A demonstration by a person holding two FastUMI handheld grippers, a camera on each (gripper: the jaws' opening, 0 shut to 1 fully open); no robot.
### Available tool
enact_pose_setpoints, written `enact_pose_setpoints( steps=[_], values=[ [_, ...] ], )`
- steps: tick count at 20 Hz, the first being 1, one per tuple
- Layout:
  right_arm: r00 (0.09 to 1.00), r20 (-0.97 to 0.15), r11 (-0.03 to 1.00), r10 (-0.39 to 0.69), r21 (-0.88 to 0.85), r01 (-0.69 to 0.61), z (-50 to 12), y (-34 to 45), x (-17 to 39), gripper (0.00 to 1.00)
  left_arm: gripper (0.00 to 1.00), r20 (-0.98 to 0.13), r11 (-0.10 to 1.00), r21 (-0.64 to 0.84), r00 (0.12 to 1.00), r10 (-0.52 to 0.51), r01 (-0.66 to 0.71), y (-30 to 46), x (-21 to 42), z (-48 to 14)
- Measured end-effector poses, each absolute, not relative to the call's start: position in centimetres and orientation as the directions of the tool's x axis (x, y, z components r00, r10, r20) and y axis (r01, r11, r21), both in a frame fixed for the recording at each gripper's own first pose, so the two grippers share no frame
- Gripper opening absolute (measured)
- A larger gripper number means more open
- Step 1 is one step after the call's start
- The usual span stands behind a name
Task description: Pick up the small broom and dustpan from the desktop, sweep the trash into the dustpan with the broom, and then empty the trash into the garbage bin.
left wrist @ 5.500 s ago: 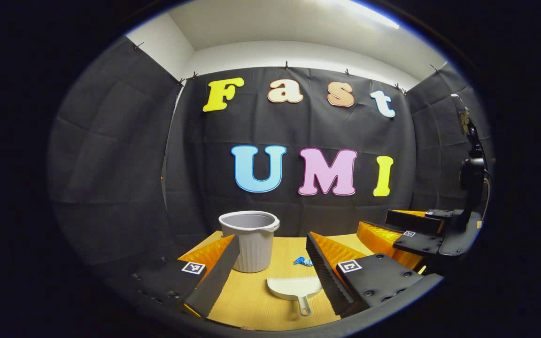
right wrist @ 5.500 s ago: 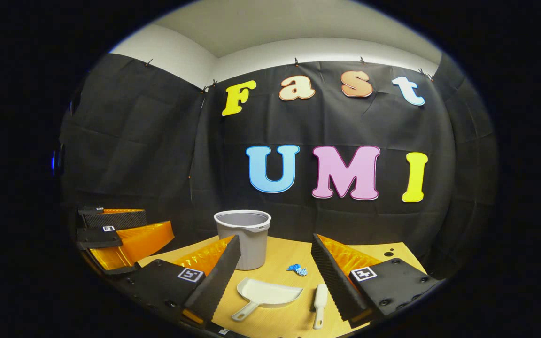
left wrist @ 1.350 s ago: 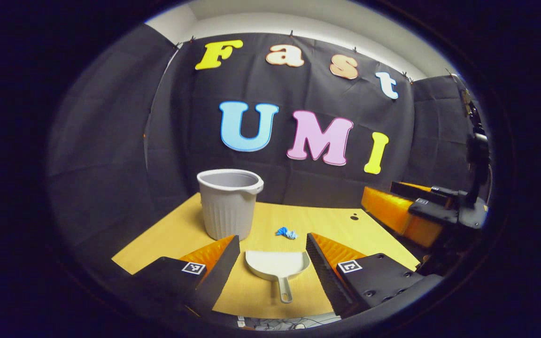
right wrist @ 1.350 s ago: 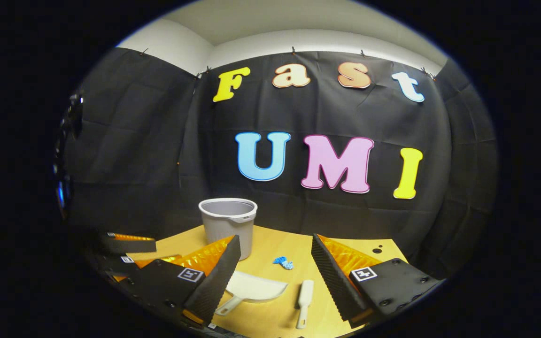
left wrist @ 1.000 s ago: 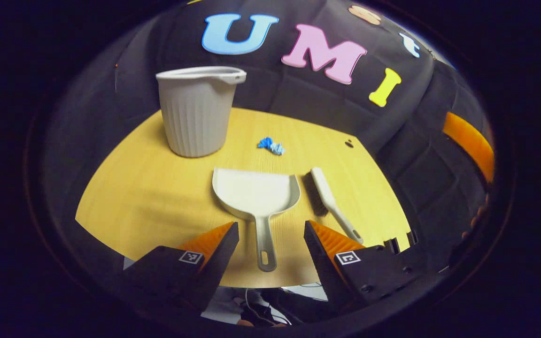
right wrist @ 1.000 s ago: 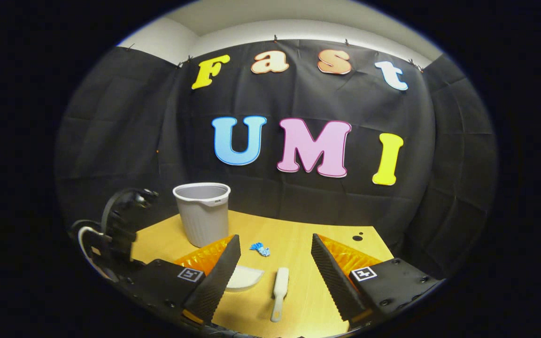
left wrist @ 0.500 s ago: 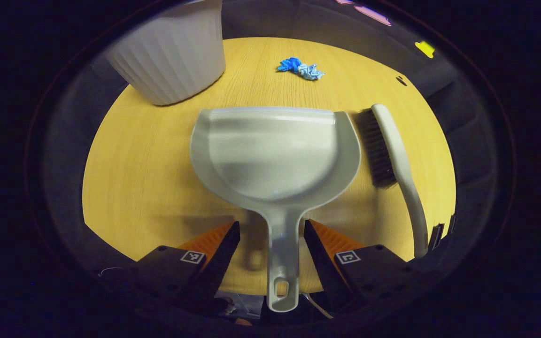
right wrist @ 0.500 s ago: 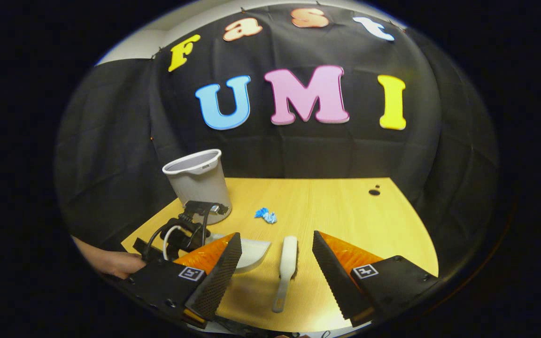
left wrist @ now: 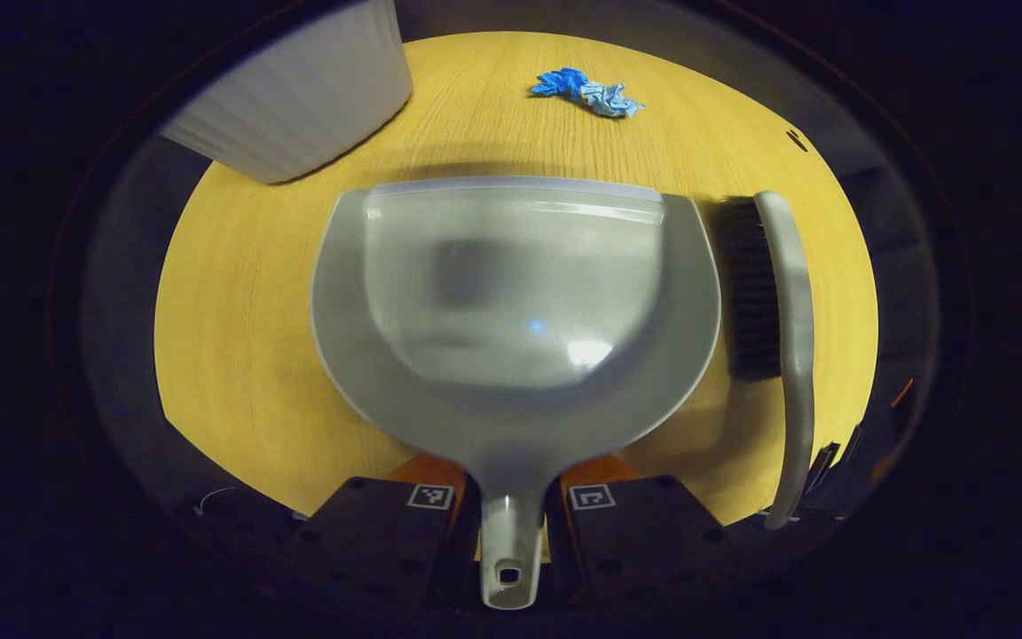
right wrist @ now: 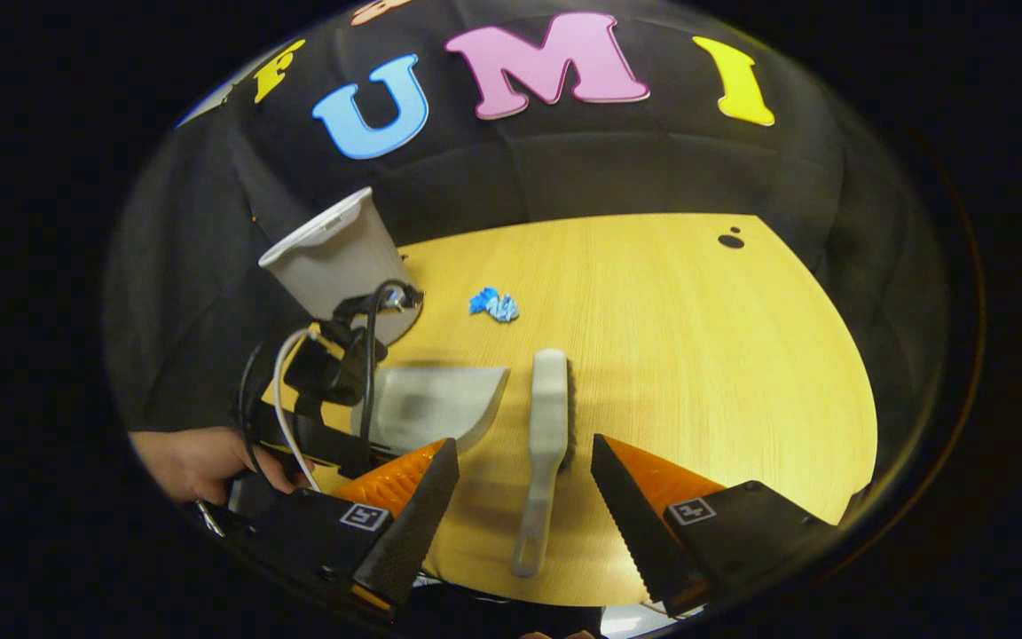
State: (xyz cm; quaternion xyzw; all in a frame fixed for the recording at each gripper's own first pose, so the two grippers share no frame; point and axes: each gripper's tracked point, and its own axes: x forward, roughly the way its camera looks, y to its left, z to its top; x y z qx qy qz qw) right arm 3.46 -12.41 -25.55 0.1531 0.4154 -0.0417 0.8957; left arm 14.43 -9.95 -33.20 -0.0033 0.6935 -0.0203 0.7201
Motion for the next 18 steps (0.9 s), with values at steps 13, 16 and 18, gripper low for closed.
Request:
enact_pose_setpoints(
  steps=[13, 16, 18],
  values=[
    [0.121, -0.992, 0.979, -0.043, -0.017, 0.205, -37.8, -12.9, 1.7, 0.99, 0.29, -0.987, 0.988, -0.12, 0.094, -0.129, 0.094, -8.3, 13.3, -33.3],
    [0.084, -0.996, 0.973, 0.003, 0.022, 0.231, -38.4, -11.7, 2.9, 0.67, 0.29, -0.984, 0.986, -0.14, 0.1, -0.148, 0.087, -8.3, 13.2, -33.4],
    [0.052, -0.999, 0.976, 0.003, 0.014, 0.218, -38.9, -11.9, 3.3, 0.71, 0.3, -0.983, 0.986, -0.145, 0.098, -0.153, 0.082, -8.3, 13.1, -33.4]
  ],
)
